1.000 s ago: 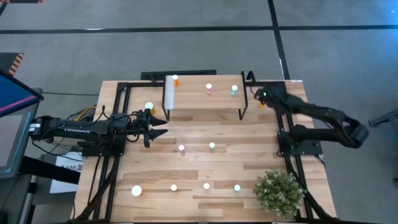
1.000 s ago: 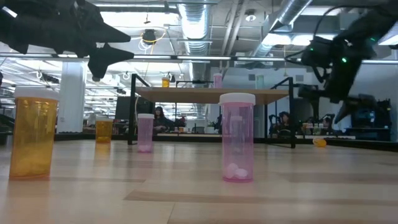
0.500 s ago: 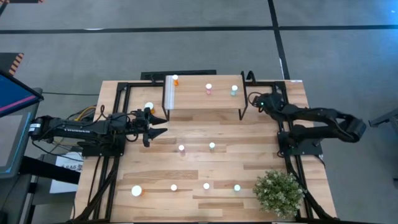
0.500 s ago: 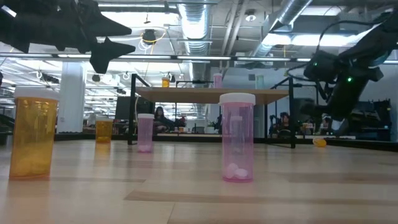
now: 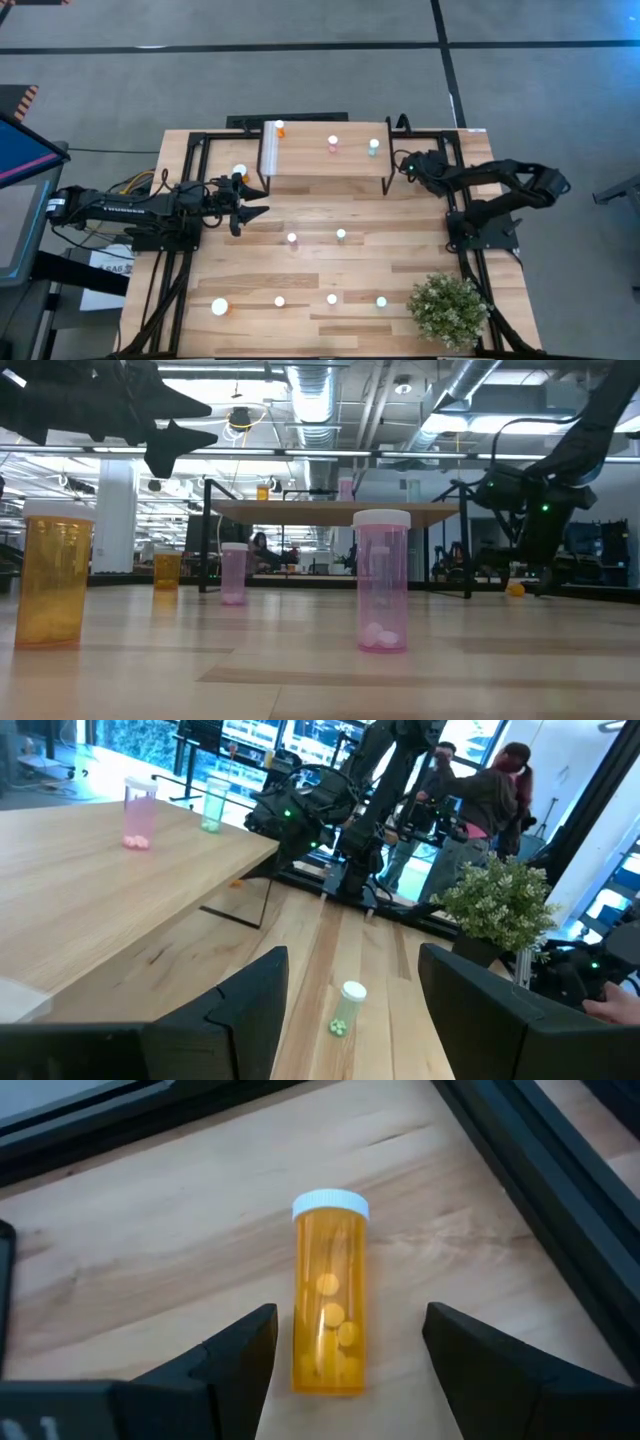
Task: Pick and place medicine bottles onto shelf by color
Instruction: Put the top small orange pill bottle on the shelf
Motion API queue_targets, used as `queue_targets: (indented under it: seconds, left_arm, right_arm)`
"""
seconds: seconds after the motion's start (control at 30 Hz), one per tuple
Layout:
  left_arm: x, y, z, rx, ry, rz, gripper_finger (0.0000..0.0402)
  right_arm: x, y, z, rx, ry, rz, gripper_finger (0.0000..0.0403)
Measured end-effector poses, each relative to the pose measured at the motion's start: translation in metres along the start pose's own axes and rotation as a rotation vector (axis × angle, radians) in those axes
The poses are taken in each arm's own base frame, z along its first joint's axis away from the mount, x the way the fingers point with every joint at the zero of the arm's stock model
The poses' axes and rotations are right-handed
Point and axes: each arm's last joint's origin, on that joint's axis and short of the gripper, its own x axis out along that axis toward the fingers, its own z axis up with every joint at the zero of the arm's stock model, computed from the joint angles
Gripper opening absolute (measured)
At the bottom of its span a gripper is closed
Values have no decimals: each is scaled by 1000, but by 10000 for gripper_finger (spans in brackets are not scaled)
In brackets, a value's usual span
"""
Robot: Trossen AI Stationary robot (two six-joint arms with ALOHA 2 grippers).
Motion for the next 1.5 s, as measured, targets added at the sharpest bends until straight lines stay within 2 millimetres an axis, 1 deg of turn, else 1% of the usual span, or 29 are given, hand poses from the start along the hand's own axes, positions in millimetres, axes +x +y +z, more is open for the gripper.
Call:
queue_targets:
  seconds: [0.2,0.33,0.43,0.7,0.83,0.93,1.07,1.3,1.5]
  left_arm:
    - [0,0,0,-4,1,0,215]
    - [0,0,0,-5,1,0,215]
    - [0,0,0,-5,1,0,215]
    - [0,0,0,-6,1,-1,215]
    - [0,0,0,-6,1,-1,215]
    - [0,0,0,-6,1,-1,215]
    - [0,0,0,-6,1,-1,215]
    - [0,0,0,-6,1,-1,215]
    - [0,0,0,-6,1,-1,215]
  right_arm:
    - [0,-1,0,8,3,-12,280]
    - [0,-2,0,8,4,-16,264]
    - [1,-2,-1,7,4,-20,239]
    - [1,-3,-1,2,1,-31,151]
    - [-1,-3,0,10,1,-27,123]
    - [-4,-4,2,20,10,-12,116]
    - [-11,-7,5,24,27,3,119]
    - [-23,-11,12,32,7,18,121]
    - [-35,-10,18,53,-30,72,120]
